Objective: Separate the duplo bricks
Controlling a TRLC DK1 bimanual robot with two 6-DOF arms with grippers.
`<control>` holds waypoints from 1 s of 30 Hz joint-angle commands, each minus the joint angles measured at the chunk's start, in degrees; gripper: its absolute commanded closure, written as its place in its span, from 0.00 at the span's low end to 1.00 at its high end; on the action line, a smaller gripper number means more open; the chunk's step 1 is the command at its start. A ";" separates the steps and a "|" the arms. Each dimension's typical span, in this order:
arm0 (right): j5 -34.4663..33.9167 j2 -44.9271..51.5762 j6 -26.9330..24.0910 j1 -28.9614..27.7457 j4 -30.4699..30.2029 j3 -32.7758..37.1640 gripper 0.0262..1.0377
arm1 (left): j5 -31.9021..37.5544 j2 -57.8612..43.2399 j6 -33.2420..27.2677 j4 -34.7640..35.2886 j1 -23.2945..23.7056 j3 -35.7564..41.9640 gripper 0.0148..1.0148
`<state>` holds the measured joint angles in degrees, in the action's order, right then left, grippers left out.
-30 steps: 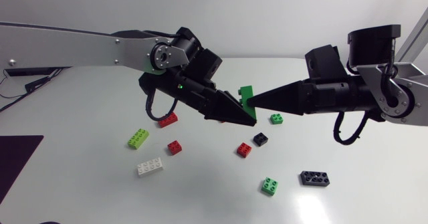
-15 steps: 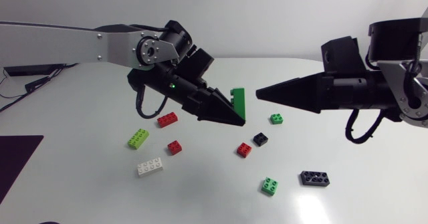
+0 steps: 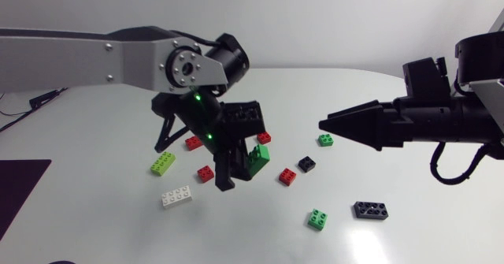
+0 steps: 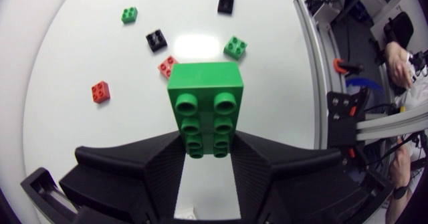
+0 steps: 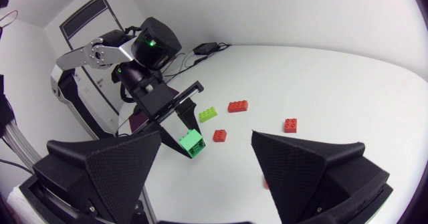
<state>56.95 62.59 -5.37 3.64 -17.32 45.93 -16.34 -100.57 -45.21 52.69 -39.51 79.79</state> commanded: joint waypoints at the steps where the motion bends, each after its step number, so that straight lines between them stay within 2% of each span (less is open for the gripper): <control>1: -1.84 -1.06 -4.74 1.19 -2.10 -2.25 0.05 | 4.21 -3.49 -2.60 0.93 -2.59 -2.44 0.82; 6: -8.17 -3.09 -9.93 3.22 -6.06 -4.27 0.05 | 10.45 -9.38 -2.95 0.84 -5.76 -1.57 0.82; 15: -19.51 -7.66 -18.54 5.85 -13.18 -7.70 0.05 | 16.95 -17.20 -2.34 0.58 -10.15 0.02 0.82; 21: -30.67 -9.85 -24.96 10.34 -13.26 -12.97 0.05 | 21.08 -20.36 -2.25 2.77 -11.65 2.30 0.82; 30: -36.12 -8.97 -33.66 10.60 -11.33 -19.13 0.06 | 23.55 -22.56 -1.46 5.32 -13.05 6.70 0.81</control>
<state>21.89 53.10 -35.88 13.76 -29.36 28.71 6.50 -121.25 -46.70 56.84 -52.12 84.47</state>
